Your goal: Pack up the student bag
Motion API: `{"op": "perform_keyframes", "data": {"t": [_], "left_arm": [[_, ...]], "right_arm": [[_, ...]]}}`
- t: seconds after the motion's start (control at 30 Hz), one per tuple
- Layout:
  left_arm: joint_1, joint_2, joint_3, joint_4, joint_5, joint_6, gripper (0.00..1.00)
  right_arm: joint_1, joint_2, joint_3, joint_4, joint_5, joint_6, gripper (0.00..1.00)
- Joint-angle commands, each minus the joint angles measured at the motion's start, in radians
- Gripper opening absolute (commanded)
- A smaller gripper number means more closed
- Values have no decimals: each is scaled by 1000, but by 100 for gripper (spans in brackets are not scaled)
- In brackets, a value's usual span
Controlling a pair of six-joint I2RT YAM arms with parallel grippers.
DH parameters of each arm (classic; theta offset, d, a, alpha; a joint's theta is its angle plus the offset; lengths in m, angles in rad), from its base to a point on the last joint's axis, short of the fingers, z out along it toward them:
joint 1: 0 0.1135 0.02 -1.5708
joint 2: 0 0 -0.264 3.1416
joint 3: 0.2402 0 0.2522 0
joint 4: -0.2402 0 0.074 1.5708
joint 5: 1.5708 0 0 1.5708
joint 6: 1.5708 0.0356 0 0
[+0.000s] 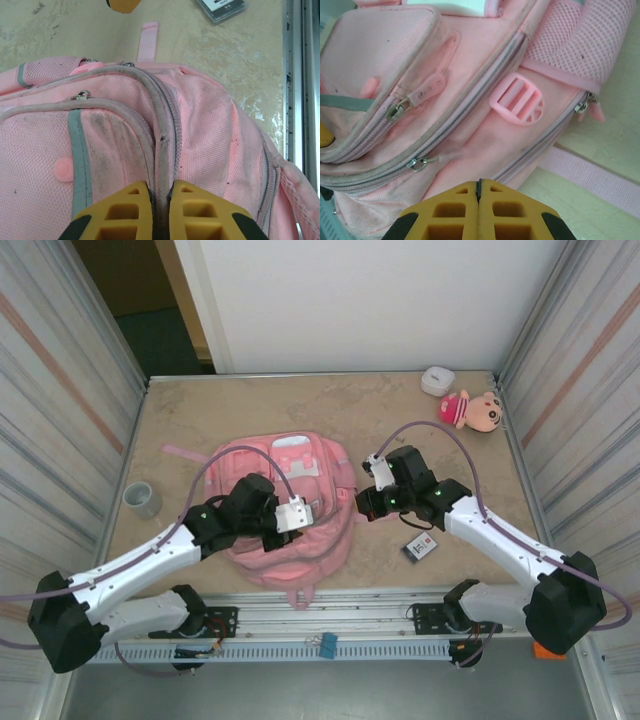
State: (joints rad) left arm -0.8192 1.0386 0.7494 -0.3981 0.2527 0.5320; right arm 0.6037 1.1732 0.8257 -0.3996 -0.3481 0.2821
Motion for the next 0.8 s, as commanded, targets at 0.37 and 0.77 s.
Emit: {"op": "perform_keyframes", "data": {"t": [0.37,0.77], "left_arm": [[73,-143,-66,7,162,98,3],[86,-187,-77,-12,178,95,3]], "right_arm": [[17,11,-98,148,-230,-397,56],[125,155,-30,235,-148,-525,50]]}}
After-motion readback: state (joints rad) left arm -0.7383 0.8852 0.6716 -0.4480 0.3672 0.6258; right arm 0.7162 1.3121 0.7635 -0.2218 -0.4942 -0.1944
